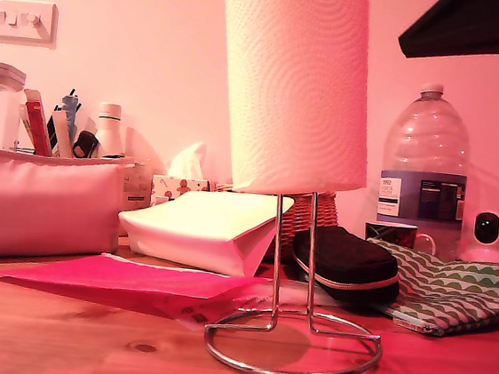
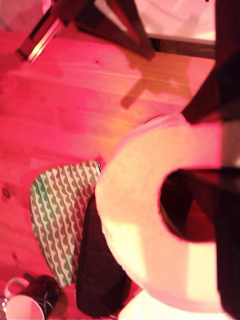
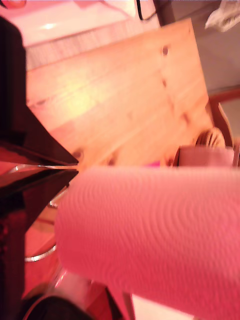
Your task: Insert the paper towel roll into the metallic stand.
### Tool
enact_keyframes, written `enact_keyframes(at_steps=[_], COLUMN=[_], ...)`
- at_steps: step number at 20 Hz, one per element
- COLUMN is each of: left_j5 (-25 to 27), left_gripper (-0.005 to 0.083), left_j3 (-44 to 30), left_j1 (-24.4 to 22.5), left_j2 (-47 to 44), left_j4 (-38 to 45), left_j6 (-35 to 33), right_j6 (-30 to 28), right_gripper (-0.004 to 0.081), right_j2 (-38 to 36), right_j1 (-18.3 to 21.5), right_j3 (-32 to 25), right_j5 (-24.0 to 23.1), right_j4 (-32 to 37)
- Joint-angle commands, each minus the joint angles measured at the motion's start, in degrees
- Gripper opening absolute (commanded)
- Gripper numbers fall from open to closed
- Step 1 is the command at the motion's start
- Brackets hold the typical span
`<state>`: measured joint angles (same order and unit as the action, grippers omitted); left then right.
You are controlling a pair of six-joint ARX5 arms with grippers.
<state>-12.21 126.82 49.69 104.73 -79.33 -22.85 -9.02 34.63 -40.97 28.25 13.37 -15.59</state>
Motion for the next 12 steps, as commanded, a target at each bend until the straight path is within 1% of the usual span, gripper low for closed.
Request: enact_keyframes(at_steps=[1, 5, 8, 11, 12], left_j5=[-1.05, -1.05, -1.81, -2.34, -2.34], left_gripper=[0.0181, 0.0192, 0.0267, 0.0270, 0.0252], left_j3=[-0.42, -0.42, -0.39, -0.39, -0.39], left_j1=[0.46, 0.57, 0.57, 0.76, 0.92], left_j2=[-0.46, -0.44, -0.46, -0.46, -0.46], left_j4=[1.01, 1.01, 1.01, 1.01, 1.01], left_j6=[0.44, 0.44, 1.11, 1.44, 1.44], right_j6=[0.07, 0.24, 0.24, 0.24, 0.24], right_gripper=[-0.0012, -0.0012, -0.0012, -0.0012, -0.0012], right_j2=[-0.09, -0.09, -0.09, -0.09, -0.09], right_j1=[-0.26, -0.26, -0.26, -0.26, -0.26], right_j3=[-1.14, -1.14, -1.14, -1.14, -1.14], right_j5=[-0.87, -2.03, -2.03, -2.03, -2.03], right_j4=[0.28, 0.28, 0.28, 0.28, 0.28])
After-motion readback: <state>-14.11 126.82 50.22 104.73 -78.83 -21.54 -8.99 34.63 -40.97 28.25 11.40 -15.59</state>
